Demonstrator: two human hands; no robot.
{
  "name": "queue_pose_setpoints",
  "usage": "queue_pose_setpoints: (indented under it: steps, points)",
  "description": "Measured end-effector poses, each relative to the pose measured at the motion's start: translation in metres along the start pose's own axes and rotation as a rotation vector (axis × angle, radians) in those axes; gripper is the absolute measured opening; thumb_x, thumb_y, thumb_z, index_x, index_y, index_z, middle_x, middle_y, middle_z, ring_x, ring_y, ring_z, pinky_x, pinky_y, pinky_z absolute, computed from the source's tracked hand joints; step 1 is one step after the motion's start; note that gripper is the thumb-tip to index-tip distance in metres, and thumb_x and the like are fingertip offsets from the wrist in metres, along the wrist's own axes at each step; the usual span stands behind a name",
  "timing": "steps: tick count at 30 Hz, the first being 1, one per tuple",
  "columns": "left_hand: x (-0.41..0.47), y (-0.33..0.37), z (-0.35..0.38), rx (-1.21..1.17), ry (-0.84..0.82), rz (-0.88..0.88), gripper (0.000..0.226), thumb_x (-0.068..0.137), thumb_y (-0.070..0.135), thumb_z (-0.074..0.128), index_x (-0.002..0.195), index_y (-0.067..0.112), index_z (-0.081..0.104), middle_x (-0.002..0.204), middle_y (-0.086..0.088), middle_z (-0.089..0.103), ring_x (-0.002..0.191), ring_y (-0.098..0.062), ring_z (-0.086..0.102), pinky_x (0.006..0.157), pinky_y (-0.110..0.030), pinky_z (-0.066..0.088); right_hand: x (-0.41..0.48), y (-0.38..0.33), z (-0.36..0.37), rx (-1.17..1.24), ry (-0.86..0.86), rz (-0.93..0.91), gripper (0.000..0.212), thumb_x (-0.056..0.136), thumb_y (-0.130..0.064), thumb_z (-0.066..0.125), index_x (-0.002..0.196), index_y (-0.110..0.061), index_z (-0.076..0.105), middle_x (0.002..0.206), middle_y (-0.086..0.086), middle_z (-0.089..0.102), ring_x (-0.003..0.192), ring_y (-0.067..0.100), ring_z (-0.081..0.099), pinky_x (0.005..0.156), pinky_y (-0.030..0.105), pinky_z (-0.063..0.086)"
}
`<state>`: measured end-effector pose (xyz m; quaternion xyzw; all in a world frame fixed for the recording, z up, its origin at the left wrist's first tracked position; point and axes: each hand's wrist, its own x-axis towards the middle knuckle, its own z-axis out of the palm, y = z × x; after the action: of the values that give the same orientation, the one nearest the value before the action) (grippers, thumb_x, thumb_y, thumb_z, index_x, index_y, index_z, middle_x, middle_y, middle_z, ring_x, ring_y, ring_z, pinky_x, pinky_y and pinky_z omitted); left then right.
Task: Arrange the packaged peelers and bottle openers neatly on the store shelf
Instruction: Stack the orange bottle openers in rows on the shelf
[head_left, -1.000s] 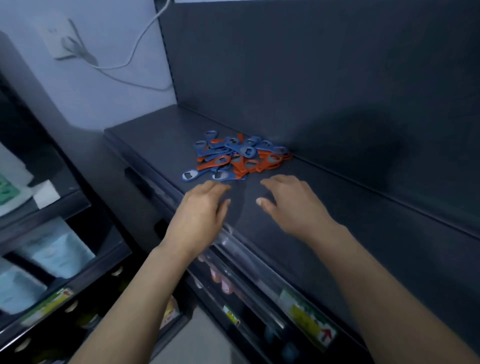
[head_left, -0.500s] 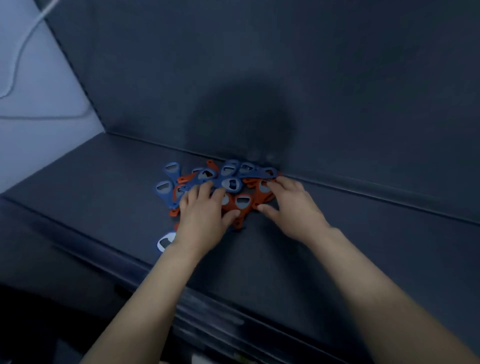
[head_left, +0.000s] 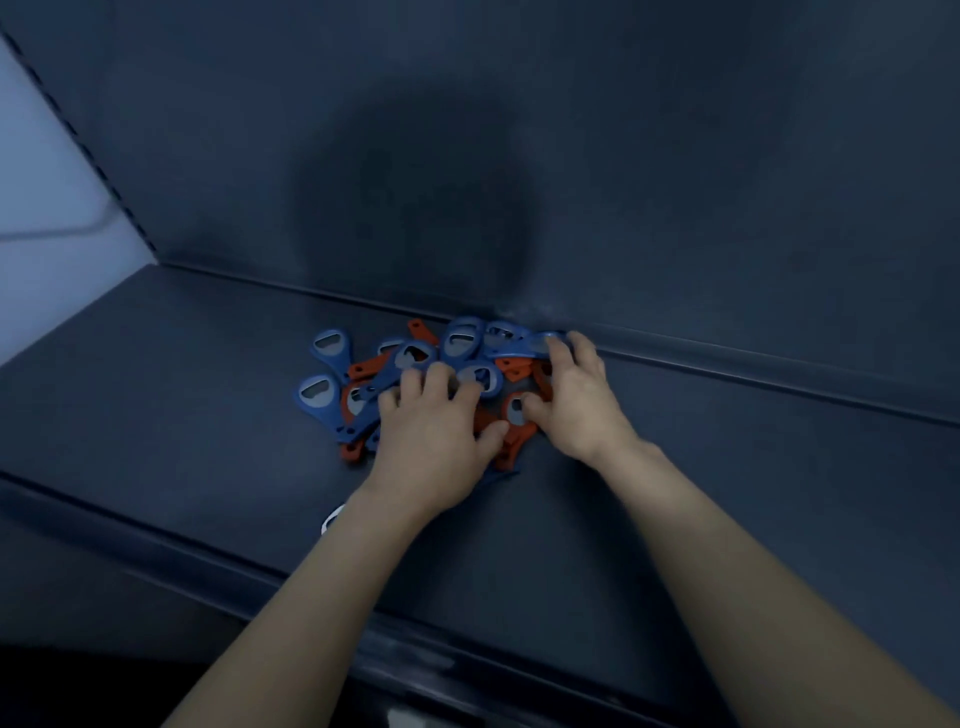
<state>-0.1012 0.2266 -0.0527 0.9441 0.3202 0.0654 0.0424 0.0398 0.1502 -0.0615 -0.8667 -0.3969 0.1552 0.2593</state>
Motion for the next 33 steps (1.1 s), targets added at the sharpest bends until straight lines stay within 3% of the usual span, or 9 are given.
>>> queue_pose_setpoints:
  steps: [5, 7, 11, 16, 20, 23, 27, 30, 33]
  points:
    - [0.004, 0.020, 0.013, 0.063, -0.189, -0.085, 0.090, 0.076, 0.078, 0.035, 0.147, 0.028, 0.014, 0.147, -0.010, 0.023, 0.135, -0.035, 0.016, 0.108, -0.046, 0.017, -0.002, 0.009, -0.007, -0.019, 0.117, 0.147, 0.078, 0.081, -0.038, 0.070, 0.141, -0.009, 0.029, 0.143, 0.012, 0.028, 0.129, 0.029, 0.026, 0.108, 0.034, 0.027]
    - [0.007, 0.020, 0.014, 0.060, -0.170, -0.105, 0.077, 0.083, 0.068, 0.037, 0.147, 0.029, 0.016, 0.149, -0.011, 0.023, 0.135, -0.037, 0.016, 0.108, -0.047, 0.018, -0.001, 0.013, -0.011, -0.093, 0.105, 0.185, 0.076, 0.079, -0.043, 0.070, 0.137, -0.008, 0.036, 0.136, 0.014, 0.039, 0.125, 0.031, 0.031, 0.105, 0.035, 0.029]
    - [0.008, 0.014, 0.012, 0.064, -0.057, -0.019, 0.048, 0.091, 0.037, 0.044, 0.138, 0.029, 0.038, 0.136, -0.005, 0.041, 0.125, -0.029, 0.032, 0.100, -0.041, 0.029, 0.000, 0.014, -0.016, -0.019, 0.030, 0.130, 0.056, 0.085, -0.018, 0.065, 0.134, -0.007, 0.041, 0.131, 0.016, 0.044, 0.123, 0.031, 0.035, 0.102, 0.032, 0.032]
    - [0.006, 0.012, 0.010, 0.056, -0.038, 0.031, 0.043, 0.089, 0.020, 0.046, 0.131, 0.026, 0.046, 0.129, -0.005, 0.046, 0.118, -0.026, 0.040, 0.098, -0.038, 0.030, 0.001, 0.017, -0.017, 0.101, 0.021, 0.171, 0.047, 0.078, -0.008, 0.067, 0.122, -0.008, 0.051, 0.118, 0.012, 0.056, 0.112, 0.029, 0.052, 0.088, 0.032, 0.047]
    - [0.002, 0.006, 0.008, -0.214, -0.025, 0.038, 0.044, 0.085, 0.005, 0.050, 0.125, 0.023, 0.051, 0.127, -0.002, 0.050, 0.115, -0.026, 0.047, 0.096, -0.037, 0.036, -0.004, 0.020, -0.027, 0.144, 0.003, 0.138, 0.033, 0.079, -0.003, 0.065, 0.110, -0.009, 0.056, 0.099, 0.002, 0.058, 0.092, 0.021, 0.057, 0.070, 0.025, 0.041]
    - [-0.001, 0.006, 0.004, -0.348, -0.020, 0.013, 0.038, 0.087, 0.008, 0.056, 0.123, 0.021, 0.054, 0.121, -0.002, 0.054, 0.113, -0.025, 0.048, 0.098, -0.036, 0.037, -0.009, 0.017, -0.032, 0.150, -0.027, 0.083, 0.035, 0.080, 0.000, 0.063, 0.112, -0.012, 0.056, 0.093, -0.001, 0.053, 0.086, 0.017, 0.053, 0.071, 0.023, 0.041]
    - [-0.003, 0.004, 0.005, -0.280, -0.009, -0.017, 0.029, 0.093, 0.024, 0.053, 0.121, 0.022, 0.059, 0.113, -0.001, 0.050, 0.109, -0.022, 0.042, 0.094, -0.028, 0.026, -0.012, 0.016, -0.031, 0.128, -0.060, 0.068, 0.039, 0.076, -0.002, 0.067, 0.112, -0.011, 0.054, 0.099, 0.002, 0.058, 0.085, 0.017, 0.053, 0.069, 0.023, 0.041]
    - [-0.003, 0.006, 0.006, -0.264, 0.078, 0.008, 0.025, 0.095, 0.025, 0.049, 0.112, 0.013, 0.064, 0.100, -0.005, 0.050, 0.100, -0.024, 0.046, 0.091, -0.033, 0.033, -0.015, 0.019, -0.034, 0.201, -0.044, 0.074, 0.038, 0.073, -0.005, 0.073, 0.103, -0.017, 0.052, 0.087, -0.007, 0.054, 0.078, 0.011, 0.050, 0.062, 0.019, 0.038]
    - [-0.001, 0.017, 0.003, -0.217, 0.137, 0.051, 0.024, 0.096, 0.022, 0.046, 0.101, 0.002, 0.058, 0.097, -0.010, 0.047, 0.091, -0.028, 0.048, 0.079, -0.042, 0.043, -0.015, 0.023, -0.038, 0.202, -0.032, 0.071, 0.041, 0.074, -0.003, 0.070, 0.110, -0.015, 0.053, 0.095, -0.002, 0.057, 0.083, 0.015, 0.054, 0.067, 0.022, 0.039]
